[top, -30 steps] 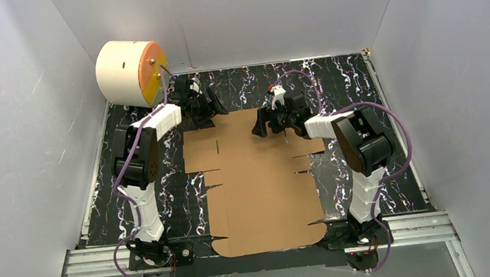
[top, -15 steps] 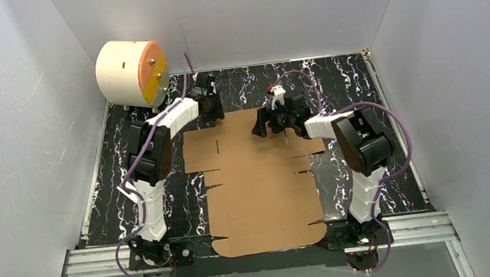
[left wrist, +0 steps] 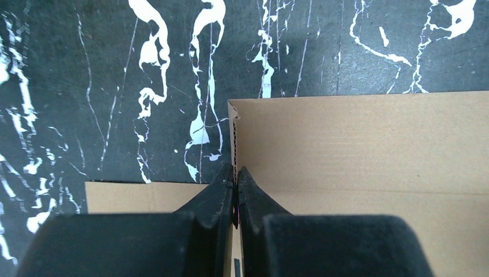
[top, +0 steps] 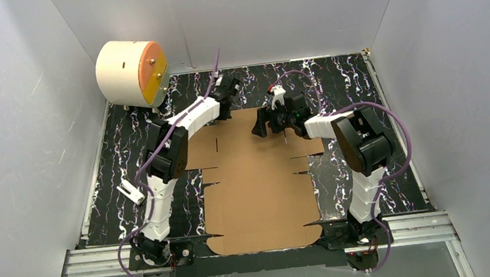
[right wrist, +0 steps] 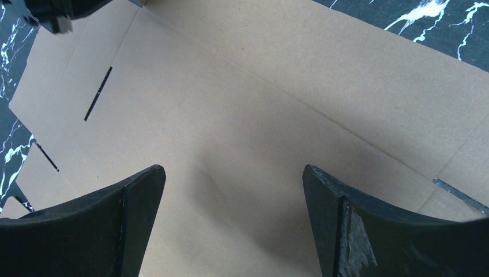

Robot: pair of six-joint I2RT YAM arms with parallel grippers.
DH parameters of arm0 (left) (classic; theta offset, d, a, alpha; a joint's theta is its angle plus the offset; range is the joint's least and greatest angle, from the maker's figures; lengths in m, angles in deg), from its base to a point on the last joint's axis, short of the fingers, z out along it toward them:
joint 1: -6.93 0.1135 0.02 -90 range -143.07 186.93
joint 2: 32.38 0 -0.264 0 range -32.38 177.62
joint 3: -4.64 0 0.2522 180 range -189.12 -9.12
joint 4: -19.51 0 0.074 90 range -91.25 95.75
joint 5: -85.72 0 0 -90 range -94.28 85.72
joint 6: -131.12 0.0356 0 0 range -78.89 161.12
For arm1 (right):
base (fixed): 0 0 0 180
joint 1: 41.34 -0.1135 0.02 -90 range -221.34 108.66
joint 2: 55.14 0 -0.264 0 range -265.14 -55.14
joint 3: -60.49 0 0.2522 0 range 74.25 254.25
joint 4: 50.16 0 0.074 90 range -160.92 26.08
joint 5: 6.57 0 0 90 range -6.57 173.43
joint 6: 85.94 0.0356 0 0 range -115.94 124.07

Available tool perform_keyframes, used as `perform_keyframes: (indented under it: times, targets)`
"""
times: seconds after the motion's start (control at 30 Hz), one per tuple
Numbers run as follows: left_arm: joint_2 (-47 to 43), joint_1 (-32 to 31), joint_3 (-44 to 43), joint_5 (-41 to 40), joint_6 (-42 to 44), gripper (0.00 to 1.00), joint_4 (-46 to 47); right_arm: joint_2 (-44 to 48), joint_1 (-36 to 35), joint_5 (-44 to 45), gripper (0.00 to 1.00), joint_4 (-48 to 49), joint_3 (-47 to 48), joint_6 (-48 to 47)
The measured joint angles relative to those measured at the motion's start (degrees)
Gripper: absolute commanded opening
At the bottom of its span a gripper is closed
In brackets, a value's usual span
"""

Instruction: Fold the paper box

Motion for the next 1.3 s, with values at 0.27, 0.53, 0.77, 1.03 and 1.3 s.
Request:
perform_keyframes:
  times: [0.27, 0.53, 0.77, 1.03, 1.3]
  targets:
    - [2.4, -3.7, -1.9, -10.1, 4.2, 0.12, -0.9, 0.0, -0.1, 0.3, 0.99, 0.0, 0.0, 0.0]
    - [1.7, -4.3, -1.5, -10.8, 4.5, 0.41, -0.9, 0.2, -0.4, 0.9, 0.99, -0.2, 0.0, 0.0]
    - [-9.2, -3.8, 5.9, -7.9, 2.1, 0.63, -1.0, 2.4, -1.0, 0.7, 0.99, -3.2, -0.8, 0.1]
    - [-29.4, 1.3, 21.3, 0.5, -3.5, 0.77, 0.2, 8.0, -1.2, -0.6, 0.99, -5.4, -5.5, 0.3]
    - [-43.1, 14.8, 40.6, 14.9, -9.8, 0.81, 3.0, 10.8, -1.5, -1.2, 0.99, -5.2, -9.0, 0.3]
